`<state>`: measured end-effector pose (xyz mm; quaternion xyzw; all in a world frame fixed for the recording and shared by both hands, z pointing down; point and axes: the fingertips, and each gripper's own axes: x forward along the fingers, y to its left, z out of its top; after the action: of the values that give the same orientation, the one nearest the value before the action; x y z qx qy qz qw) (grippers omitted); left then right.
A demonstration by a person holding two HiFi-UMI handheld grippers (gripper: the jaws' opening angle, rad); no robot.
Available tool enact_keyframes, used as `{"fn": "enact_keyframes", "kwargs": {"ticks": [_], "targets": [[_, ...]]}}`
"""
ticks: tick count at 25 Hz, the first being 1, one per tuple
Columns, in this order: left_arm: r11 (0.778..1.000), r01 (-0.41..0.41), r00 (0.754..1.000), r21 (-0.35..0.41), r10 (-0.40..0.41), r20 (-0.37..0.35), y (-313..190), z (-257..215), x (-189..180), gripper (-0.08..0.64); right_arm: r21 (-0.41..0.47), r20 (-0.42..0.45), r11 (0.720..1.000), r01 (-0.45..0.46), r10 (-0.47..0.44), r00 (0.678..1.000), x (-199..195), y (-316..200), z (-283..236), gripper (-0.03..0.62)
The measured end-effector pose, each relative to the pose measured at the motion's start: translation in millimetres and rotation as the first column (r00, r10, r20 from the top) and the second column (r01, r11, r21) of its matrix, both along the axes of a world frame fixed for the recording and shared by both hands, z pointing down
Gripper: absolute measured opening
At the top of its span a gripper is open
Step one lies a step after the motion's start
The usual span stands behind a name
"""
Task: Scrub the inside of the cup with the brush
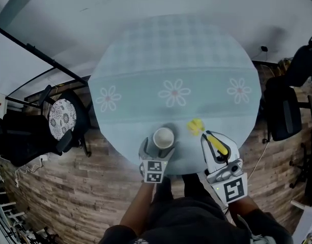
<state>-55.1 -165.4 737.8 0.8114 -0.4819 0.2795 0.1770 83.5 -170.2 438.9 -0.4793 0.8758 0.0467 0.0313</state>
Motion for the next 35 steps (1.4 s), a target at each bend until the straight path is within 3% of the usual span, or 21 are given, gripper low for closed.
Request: {"fn": "enact_keyframes", "kwargs": {"ticks": [5, 8, 11, 14, 20, 25, 29, 35], "targets": [[0.994, -0.005, 1.0, 0.113, 0.009, -0.029, 3.9, -79.8, -17.6, 0.538, 0.065, -0.004, 0.998, 0.0, 0.001, 1.0, -5.7, 18.9, -40.5, 0.037], [0.977, 0.019, 0.998, 0.21, -0.006, -0.062, -1.5, -136.8, -20.2, 0.502, 0.128, 0.001, 0.992, 0.008, -0.008, 1.0, -11.1, 25.2, -72.7, 0.037], [0.956, 0.045, 0.996, 0.29, -0.021, -0.084, -0.2, -185.7, -26.9, 0.39, 0.178, 0.018, 0.984, 0.014, -0.017, 1.0, -19.9, 34.3, -98.9, 0.037], [0.931, 0.077, 0.995, 0.356, -0.05, -0.086, 4.8, -223.2, -39.0, 0.24, 0.175, 0.031, 0.984, 0.018, -0.023, 0.999, -29.0, 40.5, -108.3, 0.037], [0.893, 0.141, 0.988, 0.428, -0.098, -0.121, 15.4, -267.7, -58.4, 0.016, 0.21, 0.012, 0.976, 0.057, -0.061, 0.998, -42.2, 53.9, -120.4, 0.037], [0.874, 0.165, 0.979, 0.456, -0.09, -0.181, 26.8, -288.6, -67.5, 0.006, 0.194, 0.004, 0.979, 0.063, -0.065, 0.998, -51.1, 60.6, -118.4, 0.037], [0.847, 0.163, 0.981, 0.506, -0.083, -0.177, 31.0, -304.6, -72.5, 0.006, 0.178, -0.008, 0.981, 0.072, -0.071, 0.997, -58.2, 64.9, -114.6, 0.037], [0.839, 0.127, 0.983, 0.529, -0.036, -0.179, 38.6, -314.6, -69.9, 0.006, 0.165, -0.031, 0.984, 0.066, -0.062, 0.998, -66.4, 66.2, -113.8, 0.037]]}}
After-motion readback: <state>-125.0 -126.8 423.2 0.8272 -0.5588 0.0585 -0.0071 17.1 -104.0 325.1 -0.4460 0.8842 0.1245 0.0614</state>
